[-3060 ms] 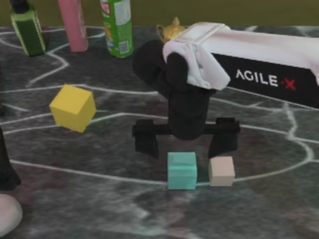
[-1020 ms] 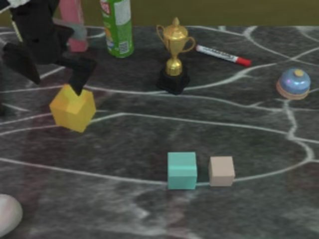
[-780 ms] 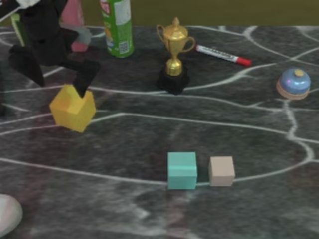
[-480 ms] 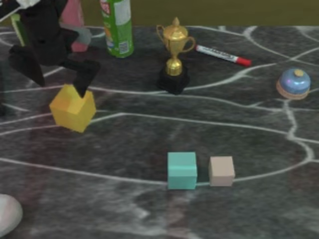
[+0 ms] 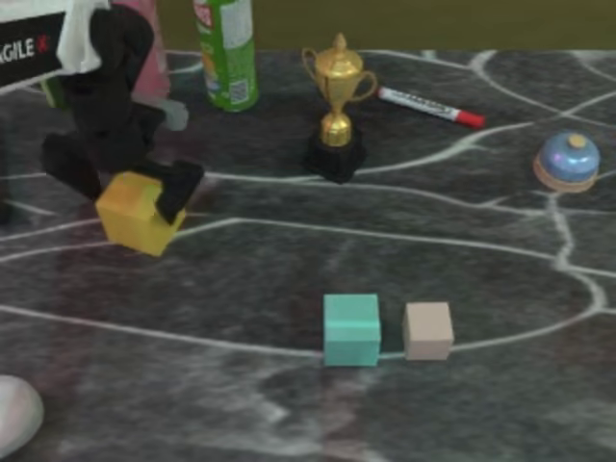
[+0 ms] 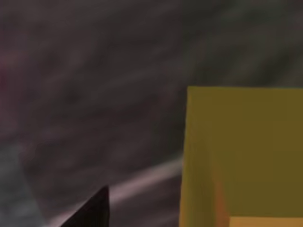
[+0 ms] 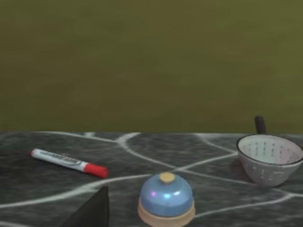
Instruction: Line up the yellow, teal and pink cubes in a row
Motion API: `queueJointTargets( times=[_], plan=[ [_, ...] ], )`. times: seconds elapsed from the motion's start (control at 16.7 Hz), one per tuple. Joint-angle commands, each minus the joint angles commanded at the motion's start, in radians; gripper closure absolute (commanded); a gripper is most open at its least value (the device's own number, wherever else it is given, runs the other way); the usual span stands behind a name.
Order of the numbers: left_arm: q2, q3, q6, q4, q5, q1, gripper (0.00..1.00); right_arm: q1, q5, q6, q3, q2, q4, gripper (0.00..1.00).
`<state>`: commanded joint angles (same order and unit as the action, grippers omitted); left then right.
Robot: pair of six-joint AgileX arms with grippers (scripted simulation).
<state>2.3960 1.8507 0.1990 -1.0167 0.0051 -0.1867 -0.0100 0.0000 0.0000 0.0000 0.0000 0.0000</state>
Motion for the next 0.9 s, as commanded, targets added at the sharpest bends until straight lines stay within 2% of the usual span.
queueJointTargets(
  times=[0.36, 0.9],
  plan=[
    [0.022, -0.042, 0.0, 0.055, 0.0, 0.0, 0.0, 0.0, 0.0, 0.0, 0.0, 0.0, 0.0, 0.0],
    [0.022, -0.042, 0.0, 0.055, 0.0, 0.0, 0.68, 0.0, 0.0, 0.0, 0.0, 0.0, 0.0, 0.0]
  ],
)
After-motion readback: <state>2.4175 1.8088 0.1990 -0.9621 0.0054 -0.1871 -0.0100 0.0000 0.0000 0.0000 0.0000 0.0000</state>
